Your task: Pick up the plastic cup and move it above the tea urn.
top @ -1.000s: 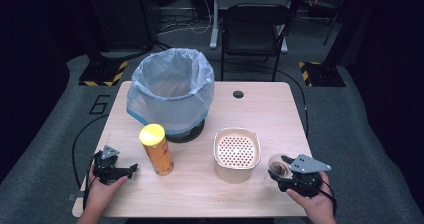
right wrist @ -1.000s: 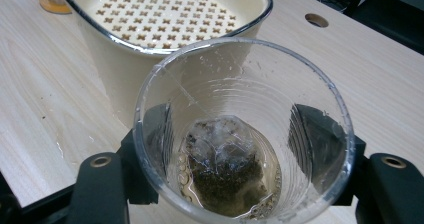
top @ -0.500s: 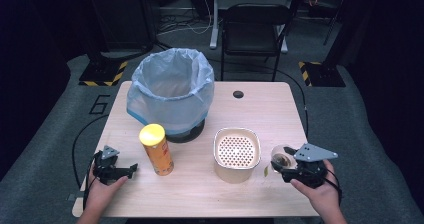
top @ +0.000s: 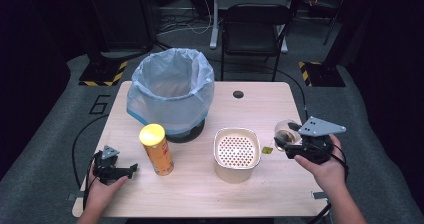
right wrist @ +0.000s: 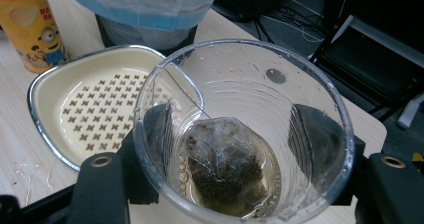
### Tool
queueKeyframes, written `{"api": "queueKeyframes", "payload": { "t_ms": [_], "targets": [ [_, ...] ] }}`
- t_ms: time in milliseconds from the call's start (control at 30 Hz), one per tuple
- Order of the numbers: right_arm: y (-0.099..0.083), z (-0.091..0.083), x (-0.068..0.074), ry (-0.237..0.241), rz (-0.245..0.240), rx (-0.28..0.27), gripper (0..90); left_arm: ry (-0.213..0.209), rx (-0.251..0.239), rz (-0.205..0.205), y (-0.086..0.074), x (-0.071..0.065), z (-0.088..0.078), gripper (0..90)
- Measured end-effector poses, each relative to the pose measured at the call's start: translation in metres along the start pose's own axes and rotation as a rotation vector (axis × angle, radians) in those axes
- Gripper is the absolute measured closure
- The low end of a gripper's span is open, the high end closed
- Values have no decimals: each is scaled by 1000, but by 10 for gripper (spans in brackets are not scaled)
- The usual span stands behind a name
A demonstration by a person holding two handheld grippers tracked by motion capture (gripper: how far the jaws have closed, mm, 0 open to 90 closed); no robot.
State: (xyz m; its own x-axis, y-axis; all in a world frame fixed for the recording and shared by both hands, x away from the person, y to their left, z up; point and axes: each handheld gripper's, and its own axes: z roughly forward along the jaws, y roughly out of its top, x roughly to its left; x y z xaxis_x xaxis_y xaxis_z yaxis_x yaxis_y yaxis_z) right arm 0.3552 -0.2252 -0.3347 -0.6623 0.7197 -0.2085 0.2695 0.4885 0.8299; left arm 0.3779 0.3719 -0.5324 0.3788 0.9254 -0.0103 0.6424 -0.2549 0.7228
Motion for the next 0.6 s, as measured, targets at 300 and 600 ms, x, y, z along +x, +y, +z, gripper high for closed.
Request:
{"api": "queueKeyframes", "payload": {
  "t_ms": [300,600],
  "targets": [
    [12,20,-7,27,-13,-32,340,0,0,0,0,0,0,6],
    [18,41,-13,37,-21,-52,331,-1,0,0,0,0,0,6]
  ]
}}
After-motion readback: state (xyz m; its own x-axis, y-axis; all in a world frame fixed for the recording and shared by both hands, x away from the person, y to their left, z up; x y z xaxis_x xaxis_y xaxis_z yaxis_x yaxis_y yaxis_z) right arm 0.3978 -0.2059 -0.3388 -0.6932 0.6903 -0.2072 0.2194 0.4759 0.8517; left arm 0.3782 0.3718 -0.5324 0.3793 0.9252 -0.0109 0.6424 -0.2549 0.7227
